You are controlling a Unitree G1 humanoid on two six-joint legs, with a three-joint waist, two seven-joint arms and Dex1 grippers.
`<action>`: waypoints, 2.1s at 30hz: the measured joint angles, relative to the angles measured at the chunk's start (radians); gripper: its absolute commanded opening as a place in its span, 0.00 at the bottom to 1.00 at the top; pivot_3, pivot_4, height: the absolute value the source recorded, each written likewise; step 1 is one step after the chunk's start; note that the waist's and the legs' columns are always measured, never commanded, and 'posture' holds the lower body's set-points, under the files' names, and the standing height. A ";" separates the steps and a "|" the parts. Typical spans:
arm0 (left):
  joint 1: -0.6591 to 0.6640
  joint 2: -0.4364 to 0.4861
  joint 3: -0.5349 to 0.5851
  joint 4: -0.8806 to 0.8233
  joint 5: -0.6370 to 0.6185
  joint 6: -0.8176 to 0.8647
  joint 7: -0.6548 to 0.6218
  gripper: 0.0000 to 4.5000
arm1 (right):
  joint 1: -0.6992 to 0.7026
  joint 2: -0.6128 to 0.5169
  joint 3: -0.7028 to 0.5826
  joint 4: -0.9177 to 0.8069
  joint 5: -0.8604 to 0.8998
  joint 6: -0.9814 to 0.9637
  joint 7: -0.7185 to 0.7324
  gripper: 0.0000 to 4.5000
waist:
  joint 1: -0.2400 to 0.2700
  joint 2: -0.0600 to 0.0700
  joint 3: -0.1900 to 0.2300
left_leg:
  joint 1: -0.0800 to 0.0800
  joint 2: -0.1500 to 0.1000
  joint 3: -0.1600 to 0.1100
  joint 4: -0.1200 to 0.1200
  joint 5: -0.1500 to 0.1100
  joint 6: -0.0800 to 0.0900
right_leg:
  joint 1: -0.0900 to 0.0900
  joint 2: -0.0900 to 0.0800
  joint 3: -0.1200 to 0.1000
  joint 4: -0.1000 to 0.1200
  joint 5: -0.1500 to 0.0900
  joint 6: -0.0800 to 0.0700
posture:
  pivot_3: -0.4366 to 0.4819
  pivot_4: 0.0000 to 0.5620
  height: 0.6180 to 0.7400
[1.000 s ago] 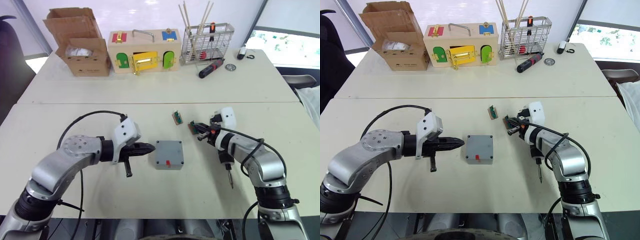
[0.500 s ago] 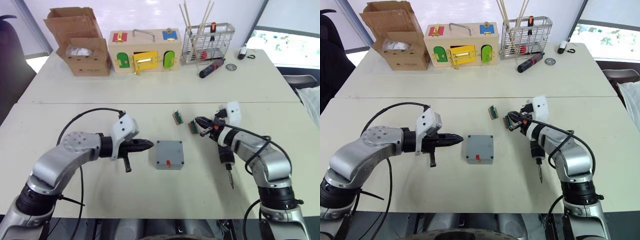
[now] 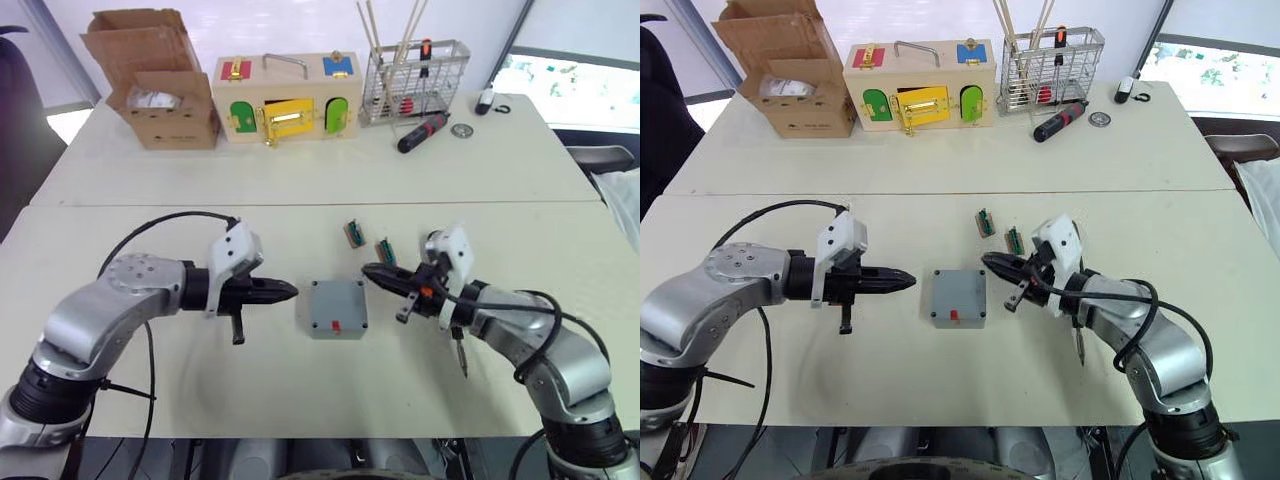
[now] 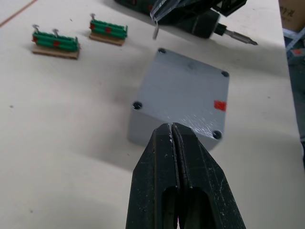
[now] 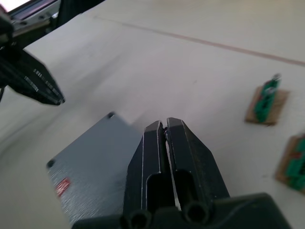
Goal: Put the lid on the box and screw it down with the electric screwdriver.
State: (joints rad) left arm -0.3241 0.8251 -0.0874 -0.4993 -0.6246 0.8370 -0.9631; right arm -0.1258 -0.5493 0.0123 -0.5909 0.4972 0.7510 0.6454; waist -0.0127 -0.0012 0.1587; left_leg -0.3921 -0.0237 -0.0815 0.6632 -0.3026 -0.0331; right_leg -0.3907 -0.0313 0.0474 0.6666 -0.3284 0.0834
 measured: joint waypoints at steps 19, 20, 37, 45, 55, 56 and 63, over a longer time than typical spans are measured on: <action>0.004 -0.001 -0.001 -0.015 0.001 0.000 -0.004 0.00 | 0.019 -0.019 0.013 -0.010 0.007 -0.018 -0.002 0.01 | 0.000 0.000 0.000 | 0.000 0.000 0.000 0.000 0.000 0.000 | 0.000 0.000 0.000 0.000 0.000 0.000 | 0.48 0.27 1.00; 0.004 -0.001 -0.001 -0.015 0.001 0.000 -0.002 0.00 | 0.018 -0.019 0.012 -0.010 0.007 -0.018 -0.003 0.01 | 0.000 0.000 0.000 | 0.000 0.000 0.000 0.000 0.000 0.000 | 0.000 0.000 0.000 0.000 0.000 0.000 | 0.48 0.27 1.00; 0.004 -0.015 -0.010 -0.014 0.004 -0.001 0.008 0.00 | 0.024 -0.023 0.011 -0.009 0.010 -0.018 -0.002 0.01 | 0.000 0.000 0.000 | 0.000 0.000 0.000 0.000 0.000 0.000 | 0.000 0.000 0.000 0.001 0.000 0.000 | 0.48 0.27 1.00; 0.004 -0.021 -0.010 -0.014 0.004 -0.001 0.011 0.00 | 0.031 -0.032 0.012 0.007 -0.001 -0.036 0.000 0.01 | 0.000 0.000 0.000 | 0.000 0.000 0.000 0.001 0.000 0.000 | 0.000 0.000 0.000 0.001 0.000 0.000 | 0.48 0.27 1.00; 0.004 -0.023 -0.011 -0.014 0.005 -0.001 0.014 0.00 | 0.023 -0.031 0.048 0.037 -0.028 -0.061 0.000 0.01 | 0.000 0.000 0.000 | 0.000 0.000 0.000 0.001 0.000 0.000 | 0.000 0.000 0.000 0.001 0.000 0.000 | 0.48 0.27 1.00; 0.004 -0.023 -0.011 -0.014 0.005 -0.001 0.015 0.00 | 0.021 -0.031 0.052 0.038 -0.033 -0.062 0.000 0.01 | 0.000 0.000 0.000 | 0.000 0.000 0.000 0.001 0.000 0.000 | 0.000 0.000 0.000 0.001 0.000 0.000 | 0.48 0.27 1.00; 0.004 -0.031 -0.011 -0.014 0.004 -0.001 0.024 0.00 | 0.020 -0.031 0.058 0.038 -0.043 -0.075 0.000 0.64 | 0.001 0.000 0.000 | 0.000 0.000 0.000 0.001 0.000 0.000 | 0.000 0.000 0.000 0.002 0.000 0.000 | 0.48 0.27 1.00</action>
State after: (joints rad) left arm -0.3205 0.7944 -0.0979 -0.5132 -0.6210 0.8359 -0.9393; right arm -0.1061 -0.5804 0.0701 -0.5532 0.4541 0.6765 0.6449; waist -0.0122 -0.0016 0.1586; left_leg -0.3921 -0.0238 -0.0814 0.6647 -0.3025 -0.0332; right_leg -0.3908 -0.0309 0.0471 0.6684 -0.3283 0.0835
